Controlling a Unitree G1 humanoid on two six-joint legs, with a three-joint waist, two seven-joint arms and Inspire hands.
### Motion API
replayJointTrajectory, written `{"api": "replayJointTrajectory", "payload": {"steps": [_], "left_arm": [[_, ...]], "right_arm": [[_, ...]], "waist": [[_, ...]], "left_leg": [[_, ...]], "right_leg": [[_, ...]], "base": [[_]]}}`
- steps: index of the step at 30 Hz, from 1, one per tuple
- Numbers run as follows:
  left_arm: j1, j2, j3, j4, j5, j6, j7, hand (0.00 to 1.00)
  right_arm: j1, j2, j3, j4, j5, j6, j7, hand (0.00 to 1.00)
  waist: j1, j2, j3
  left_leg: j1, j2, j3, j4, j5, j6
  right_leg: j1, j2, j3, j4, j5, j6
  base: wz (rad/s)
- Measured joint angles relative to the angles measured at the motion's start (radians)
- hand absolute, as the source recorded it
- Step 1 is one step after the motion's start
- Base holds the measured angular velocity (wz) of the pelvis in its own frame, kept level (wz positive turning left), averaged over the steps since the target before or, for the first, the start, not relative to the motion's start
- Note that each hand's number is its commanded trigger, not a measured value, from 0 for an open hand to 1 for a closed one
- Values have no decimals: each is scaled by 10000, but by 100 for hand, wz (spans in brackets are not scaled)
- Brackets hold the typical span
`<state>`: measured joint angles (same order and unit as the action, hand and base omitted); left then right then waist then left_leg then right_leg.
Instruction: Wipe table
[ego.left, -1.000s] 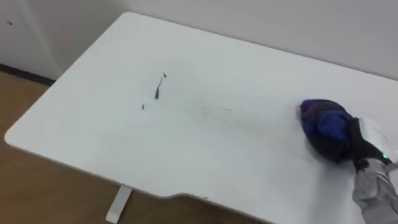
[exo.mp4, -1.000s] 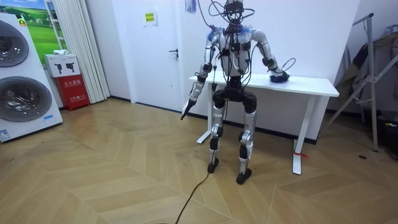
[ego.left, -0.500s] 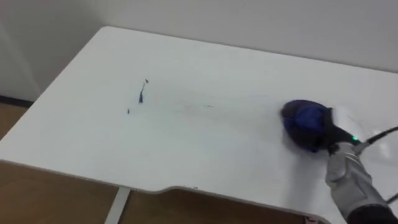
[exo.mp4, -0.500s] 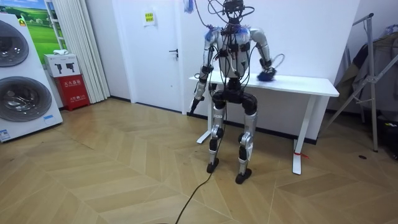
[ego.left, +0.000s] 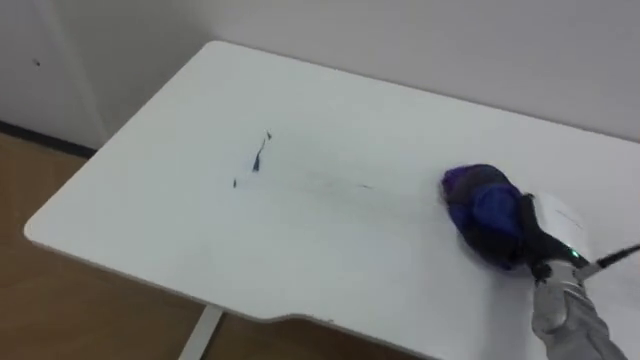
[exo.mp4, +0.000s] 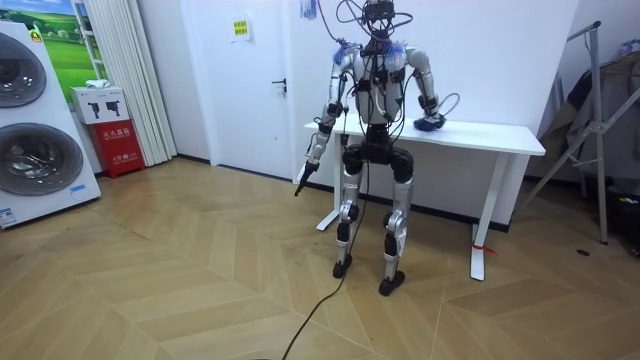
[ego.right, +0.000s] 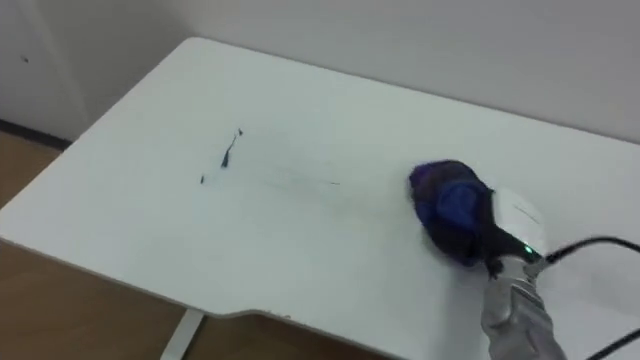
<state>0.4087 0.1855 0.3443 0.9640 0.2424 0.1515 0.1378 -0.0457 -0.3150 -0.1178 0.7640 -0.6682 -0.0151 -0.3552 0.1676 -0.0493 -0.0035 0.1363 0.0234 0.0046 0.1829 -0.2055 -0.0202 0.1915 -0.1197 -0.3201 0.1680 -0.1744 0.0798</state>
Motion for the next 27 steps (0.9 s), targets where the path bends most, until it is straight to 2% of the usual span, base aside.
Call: {"api": "replayJointTrajectory", "payload": {"steps": [3, 5, 8, 10, 11, 12, 13, 15, 17, 18, 19, 20, 23, 24, 25, 27], "left_arm": [[-106, 6, 47, -76, 6, -251, 37, 0], [-121, -19, -67, -187, -2, -280, 65, 0], [-288, -92, -555, -416, 37, -267, 73, 0], [-612, -202, -864, -397, 59, -159, 77, 0], [-626, -223, -925, -393, 91, -96, 75, 0], [-721, -261, -947, -376, 196, -16, 67, 0], [-831, -262, -946, -270, 227, 49, 62, 0], [-926, -278, -1014, -196, 228, 151, 52, 0], [-964, -297, -1125, -192, 230, 188, 36, 0], [-896, -306, -1124, -216, 226, 205, -18, 0], [-783, -304, -1123, -219, 226, 277, -38, 0], [-696, -302, -1132, -222, 226, 328, -70, 0], [-256, -196, -1112, -194, 141, 524, -311, 0], [-204, -146, -1111, -187, 36, 522, -350, 0], [-218, -116, -1092, -177, 44, 481, -356, 0], [-285, -48, -843, -182, 45, 286, -368, 0]], "right_arm": [[212, -345, -522, 418, 41, -39, -203, 100], [273, -388, -578, 474, 76, -22, -227, 100], [92, -369, -220, 388, 135, 541, -227, 100], [-503, -187, 262, 370, 68, 1389, 6, 100], [-686, -41, 457, 327, -1, 1594, 113, 100], [-929, 23, 1081, -100, -68, 2002, 397, 100], [-1229, 237, 1753, -529, -161, 2175, 719, 100], [-1830, 620, 2705, -1005, -706, 2268, 1127, 100], [-2500, 921, 3312, -1112, -958, 2076, 1477, 100], [-2752, 1021, 3371, -1254, -1086, 1858, 1699, 100], [-3023, 1095, 3370, -1261, -1125, 1748, 1756, 100], [-3136, 1106, 3369, -1217, -1116, 1704, 1747, 100], [-3159, 1064, 3284, -379, -754, 1398, 1481, 100], [-2945, 1020, 3215, 123, -731, 1246, 1459, 100], [-2563, 985, 2849, 356, -487, 854, 1204, 100], [-2045, 853, 2459, 438, -252, 368, 725, 100]], "waist": [[-173, 21, -35], [-281, 23, -40], [-197, 62, -58], [249, 70, -58], [403, 62, -62], [743, 28, -59], [956, 8, -41], [1288, -26, -36], [1610, -58, 0], [1930, -67, 18], [2067, -51, 35], [2096, -33, 46], [2053, -17, 80], [1917, -16, 78], [1768, 6, 90], [1488, 9, 88]], "left_leg": [[8, -1, 154, -15, -59, 38], [50, 0, 191, 13, -67, 36], [79, 14, 288, 48, -55, 21], [99, 105, 534, 42, -39, -5], [99, 150, 654, 24, -32, -18], [95, 210, 742, -21, -10, -52], [83, 247, 748, -45, 5, -73], [44, 273, 776, -132, 41, -108], [-27, 281, 719, -114, 48, -112], [-72, 278, 647, -88, 53, -106], [-101, 267, 487, -95, 51, -102], [-101, 265, 447, -86, 49, -96], [-72, 172, 380, 167, 56, -81], [-52, 188, 451, 229, 56, -81], [-25, 150, 576, 237, 53, -73], [-7, 166, 988, 241, 16, -11]], "right_leg": [[12, -6, 45, 10, -4, 8], [24, -2, 121, 17, -4, 8], [-7, 11, 207, 36, 3, -6], [-212, 97, 556, 60, 38, -66], [-278, 147, 697, 63, 63, -101], [-352, 194, 750, 119, 154, -182], [-460, 236, 766, 196, 172, -211], [-649, 265, 774, 213, 178, -228], [-735, 273, 699, 201, 174, -237], [-760, 253, 568, 220, 173, -234], [-747, 213, 277, 261, 172, -232], [-735, 184, 167, 317, 169, -229], [-691, -76, -34, 783, 72, -115], [-690, -272, -176, 995, 44, -88], [-710, -421, -362, 1147, 18, -58], [-796, -528, -401, 1271, 19, -53]], "base": [[-18], [-14], [-11], [-37], [-56], [-49], [-39], [-11], [11], [31], [33], [38], [34], [15], [8], [-22]]}}
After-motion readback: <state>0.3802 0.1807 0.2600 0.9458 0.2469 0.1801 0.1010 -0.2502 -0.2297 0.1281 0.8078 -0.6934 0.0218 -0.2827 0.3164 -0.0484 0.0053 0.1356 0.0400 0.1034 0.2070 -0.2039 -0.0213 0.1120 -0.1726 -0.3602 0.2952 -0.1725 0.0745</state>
